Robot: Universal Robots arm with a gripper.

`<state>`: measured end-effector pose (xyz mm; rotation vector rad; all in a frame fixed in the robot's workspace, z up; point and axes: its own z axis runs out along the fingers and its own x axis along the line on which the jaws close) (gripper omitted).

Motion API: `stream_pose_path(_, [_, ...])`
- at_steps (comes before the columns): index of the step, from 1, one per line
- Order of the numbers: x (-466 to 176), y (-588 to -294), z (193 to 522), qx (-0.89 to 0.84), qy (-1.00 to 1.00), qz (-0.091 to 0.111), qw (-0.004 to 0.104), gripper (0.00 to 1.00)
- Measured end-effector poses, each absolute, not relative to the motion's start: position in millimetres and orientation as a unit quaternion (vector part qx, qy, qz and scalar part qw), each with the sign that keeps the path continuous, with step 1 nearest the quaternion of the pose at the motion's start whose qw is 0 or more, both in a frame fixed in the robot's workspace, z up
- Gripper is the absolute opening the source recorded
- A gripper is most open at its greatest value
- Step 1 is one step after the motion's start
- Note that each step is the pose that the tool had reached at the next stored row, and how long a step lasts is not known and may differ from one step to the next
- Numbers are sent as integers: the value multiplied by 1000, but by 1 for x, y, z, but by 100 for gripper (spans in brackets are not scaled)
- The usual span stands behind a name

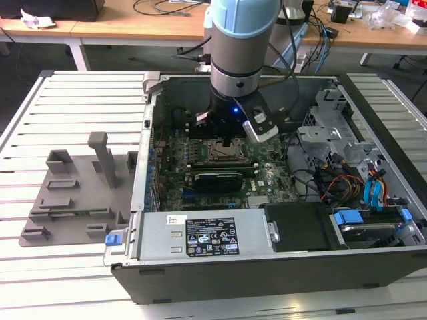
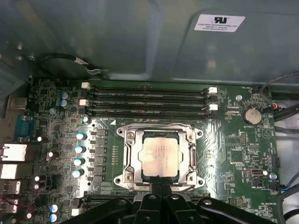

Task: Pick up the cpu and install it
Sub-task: 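Install the second cpu locking lever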

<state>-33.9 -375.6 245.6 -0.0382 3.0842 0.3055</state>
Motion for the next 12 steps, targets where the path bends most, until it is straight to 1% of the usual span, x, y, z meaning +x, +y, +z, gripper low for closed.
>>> stream_pose_path(3, [-35,-378,241,-12,995,99,21,11])
stream_pose_path(8, [-36,-392,237,-12,995,99,21,11])
stream_pose_path(12, [-40,-394,236,-12,995,99,21,11])
